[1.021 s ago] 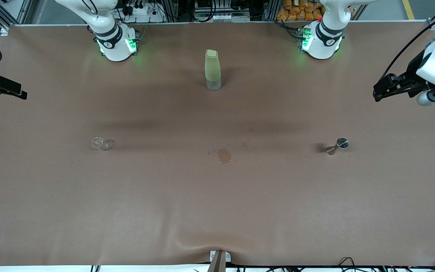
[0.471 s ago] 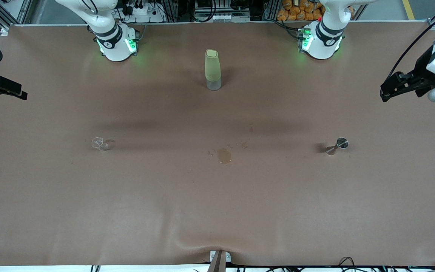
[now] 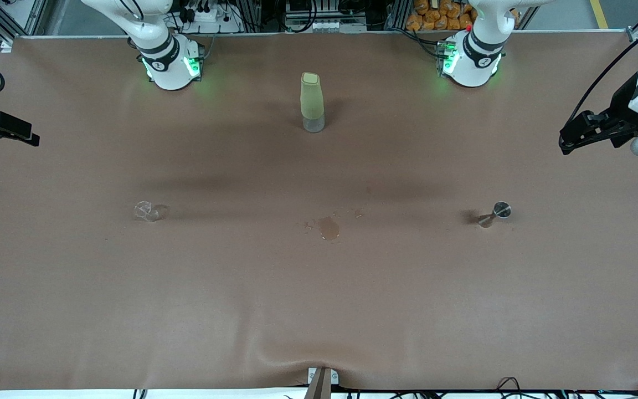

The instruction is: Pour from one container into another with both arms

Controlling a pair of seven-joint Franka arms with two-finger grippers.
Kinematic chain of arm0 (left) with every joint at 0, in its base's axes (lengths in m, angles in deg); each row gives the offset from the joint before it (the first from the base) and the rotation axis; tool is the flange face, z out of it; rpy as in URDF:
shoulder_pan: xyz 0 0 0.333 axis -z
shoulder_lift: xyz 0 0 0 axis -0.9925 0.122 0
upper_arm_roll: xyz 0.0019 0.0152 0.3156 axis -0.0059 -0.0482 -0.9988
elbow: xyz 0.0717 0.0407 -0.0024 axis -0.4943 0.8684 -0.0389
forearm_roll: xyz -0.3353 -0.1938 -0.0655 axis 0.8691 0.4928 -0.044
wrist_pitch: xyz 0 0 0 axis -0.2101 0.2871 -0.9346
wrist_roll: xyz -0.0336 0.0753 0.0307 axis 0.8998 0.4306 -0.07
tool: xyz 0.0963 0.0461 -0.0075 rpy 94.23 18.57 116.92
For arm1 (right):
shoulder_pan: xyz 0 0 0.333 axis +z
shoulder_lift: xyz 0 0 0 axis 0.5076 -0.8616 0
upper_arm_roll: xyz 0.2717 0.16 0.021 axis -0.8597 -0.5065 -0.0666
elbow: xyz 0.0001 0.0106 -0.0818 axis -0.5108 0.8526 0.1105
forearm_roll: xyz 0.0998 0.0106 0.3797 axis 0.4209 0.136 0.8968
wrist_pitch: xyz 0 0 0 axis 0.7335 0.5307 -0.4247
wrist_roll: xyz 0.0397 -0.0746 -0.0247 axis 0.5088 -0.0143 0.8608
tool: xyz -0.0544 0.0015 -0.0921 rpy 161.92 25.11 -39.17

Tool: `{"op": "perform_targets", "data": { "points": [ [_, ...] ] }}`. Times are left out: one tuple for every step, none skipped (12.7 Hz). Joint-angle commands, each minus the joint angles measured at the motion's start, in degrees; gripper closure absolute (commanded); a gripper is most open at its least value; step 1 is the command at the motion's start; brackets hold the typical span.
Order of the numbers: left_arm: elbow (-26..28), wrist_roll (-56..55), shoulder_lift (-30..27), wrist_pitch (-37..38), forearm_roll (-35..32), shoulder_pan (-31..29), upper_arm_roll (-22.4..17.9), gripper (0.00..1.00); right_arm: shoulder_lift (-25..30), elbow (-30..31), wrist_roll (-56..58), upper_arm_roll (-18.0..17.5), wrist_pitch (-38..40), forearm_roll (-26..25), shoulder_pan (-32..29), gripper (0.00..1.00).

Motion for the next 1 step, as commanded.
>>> {"op": "perform_targets", "data": {
  "points": [
    [-0.9, 1.0, 0.5, 1.4, -0.1, 0.0, 0.2, 0.0, 1.6, 1.5, -0.7, -1.1, -0.4, -1.1, -0.9, 0.0]
  ]
}}
